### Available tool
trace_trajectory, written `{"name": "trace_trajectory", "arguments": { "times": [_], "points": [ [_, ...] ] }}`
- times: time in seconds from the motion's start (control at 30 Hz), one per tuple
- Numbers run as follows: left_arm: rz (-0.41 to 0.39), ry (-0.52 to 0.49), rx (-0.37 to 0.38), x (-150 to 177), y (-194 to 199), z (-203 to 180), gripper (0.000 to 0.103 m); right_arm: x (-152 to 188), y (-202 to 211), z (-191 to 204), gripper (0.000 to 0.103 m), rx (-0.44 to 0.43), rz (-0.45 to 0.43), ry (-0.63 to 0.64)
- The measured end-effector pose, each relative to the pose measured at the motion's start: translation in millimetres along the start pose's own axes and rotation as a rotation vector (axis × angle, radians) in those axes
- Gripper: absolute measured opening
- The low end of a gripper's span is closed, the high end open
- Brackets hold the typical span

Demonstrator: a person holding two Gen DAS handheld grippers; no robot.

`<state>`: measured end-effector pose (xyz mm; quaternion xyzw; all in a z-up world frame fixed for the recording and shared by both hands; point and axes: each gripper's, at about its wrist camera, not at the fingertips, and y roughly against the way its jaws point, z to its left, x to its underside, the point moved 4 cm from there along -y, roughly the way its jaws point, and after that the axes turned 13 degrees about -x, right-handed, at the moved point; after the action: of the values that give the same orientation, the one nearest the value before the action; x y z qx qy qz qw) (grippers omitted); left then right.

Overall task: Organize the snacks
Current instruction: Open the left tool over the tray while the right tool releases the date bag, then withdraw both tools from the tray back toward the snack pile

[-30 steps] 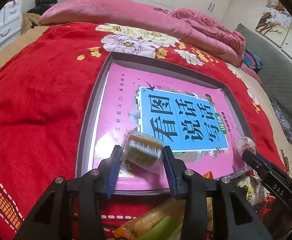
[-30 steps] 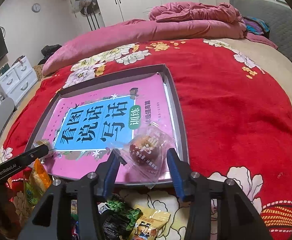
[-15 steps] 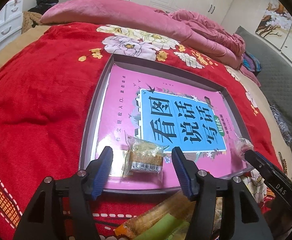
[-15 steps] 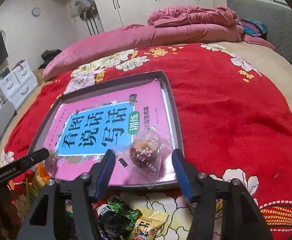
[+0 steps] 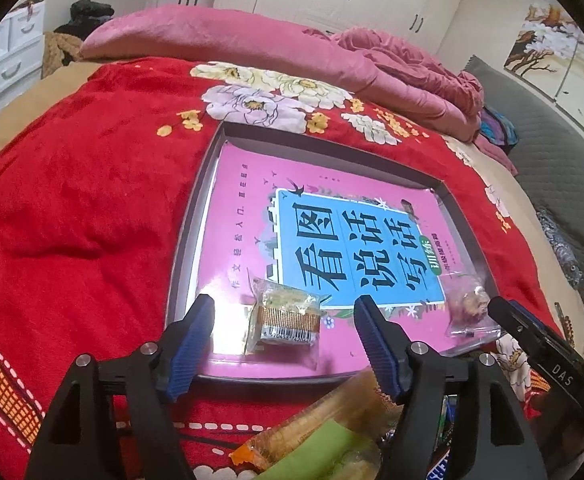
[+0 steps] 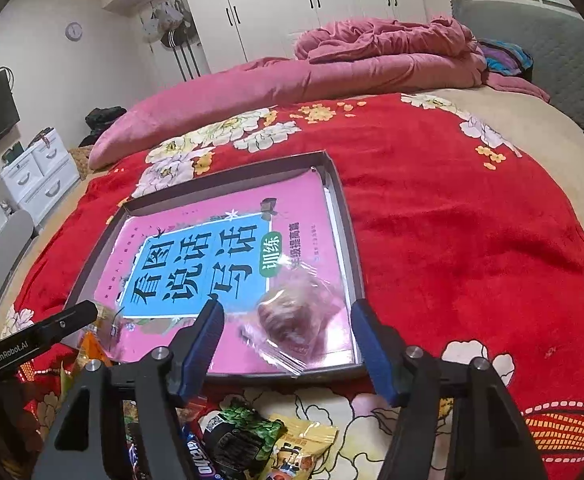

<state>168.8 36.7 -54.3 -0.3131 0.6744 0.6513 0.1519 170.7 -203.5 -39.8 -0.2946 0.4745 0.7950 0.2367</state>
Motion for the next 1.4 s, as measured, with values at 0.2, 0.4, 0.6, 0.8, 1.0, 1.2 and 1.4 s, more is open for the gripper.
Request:
{"name": "trace_trajectory", "arguments": {
  "times": [0.2, 0.4, 0.6, 0.8, 1.0, 1.2, 1.4],
  "points": [
    [-0.024, -0.011, -0.005, -0.2, 7.1, 0.0, 0.075, -0.9, 2.7, 1.1, 0.068, 0.001, -0.01, 0.001],
    [-0.036, -0.016, -0.007, 0.6, 11.5, 0.6, 0.075, -1.8, 4.5, 1.5, 0.072, 0.0, -0.018, 0.003],
    [-0.051, -0.016, -0.013, 0.6, 17.1, 2.4, 0.077, -2.9, 9.2, 6.7, 0.077, -0.001, -0.037, 0.022],
    [-0.051, -0.009, 0.005, 3.7, 24.2, 5.0, 0.078, -3.0, 13.3, 10.3, 0.077, -0.012, -0.046, 0.029],
    [-0.045, -0.023, 0.016, 8.4, 28.8, 2.7, 0.079, -1.7, 17.9, 9.7, 0.077, -0.016, -0.048, 0.018],
    [-0.049, -0.021, 0.008, 10.2, 32.6, 4.5, 0.079, 0.8, 21.8, 11.7, 0.077, -0.014, -0.048, 0.024],
    [-0.047, -0.012, 0.004, 12.9, 37.5, 9.6, 0.079, 3.4, 27.5, 15.4, 0.077, -0.002, -0.049, 0.039]
  ]
}}
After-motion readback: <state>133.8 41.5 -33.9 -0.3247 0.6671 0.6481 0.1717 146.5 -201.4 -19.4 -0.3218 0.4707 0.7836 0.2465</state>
